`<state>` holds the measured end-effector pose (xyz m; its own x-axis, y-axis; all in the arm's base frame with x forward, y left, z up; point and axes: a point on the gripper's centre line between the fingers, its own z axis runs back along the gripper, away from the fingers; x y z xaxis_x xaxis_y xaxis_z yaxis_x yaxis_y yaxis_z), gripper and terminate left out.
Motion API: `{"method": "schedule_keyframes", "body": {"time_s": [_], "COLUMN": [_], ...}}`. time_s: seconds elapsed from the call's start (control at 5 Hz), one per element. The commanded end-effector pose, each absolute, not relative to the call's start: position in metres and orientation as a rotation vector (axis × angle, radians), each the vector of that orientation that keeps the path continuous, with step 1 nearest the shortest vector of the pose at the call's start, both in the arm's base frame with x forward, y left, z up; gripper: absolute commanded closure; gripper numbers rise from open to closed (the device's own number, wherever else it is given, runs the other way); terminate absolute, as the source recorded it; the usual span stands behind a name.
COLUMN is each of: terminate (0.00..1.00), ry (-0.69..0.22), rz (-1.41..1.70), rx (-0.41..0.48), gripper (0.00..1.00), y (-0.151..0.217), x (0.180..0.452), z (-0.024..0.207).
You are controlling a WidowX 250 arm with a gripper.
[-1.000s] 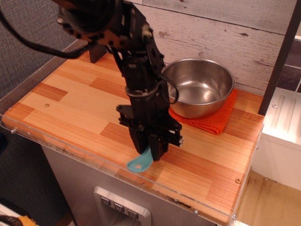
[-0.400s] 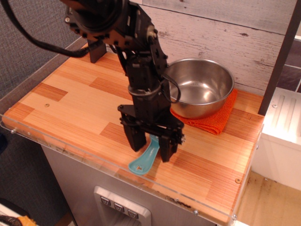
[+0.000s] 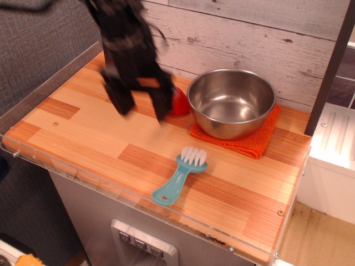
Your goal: Place the blue brush in front of the metal bowl
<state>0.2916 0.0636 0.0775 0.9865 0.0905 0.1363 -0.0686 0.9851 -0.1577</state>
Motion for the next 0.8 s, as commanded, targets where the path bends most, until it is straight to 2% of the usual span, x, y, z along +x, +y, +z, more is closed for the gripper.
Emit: {"method": "schedule_keyframes", "body": {"time_s": [0.0,0.2,0.4,0.6], "terminate": [0.00,0.00,0.00,0.00], "ry": [-0.166,-0.166,-0.190,-0.217], "rz": [0.043,0.028,0.009,-0.010], "rx": [-0.135,-0.124,-0.041,-0.015], "gripper": [0.00,0.00,0.00,0.00], "y": [0.1114,0.1101,0.1121,0.1106], "x": [0.3164,0.3186,0.3194,0.3160], "z": [0.0902,0.0876,0.0862,0.0875]}}
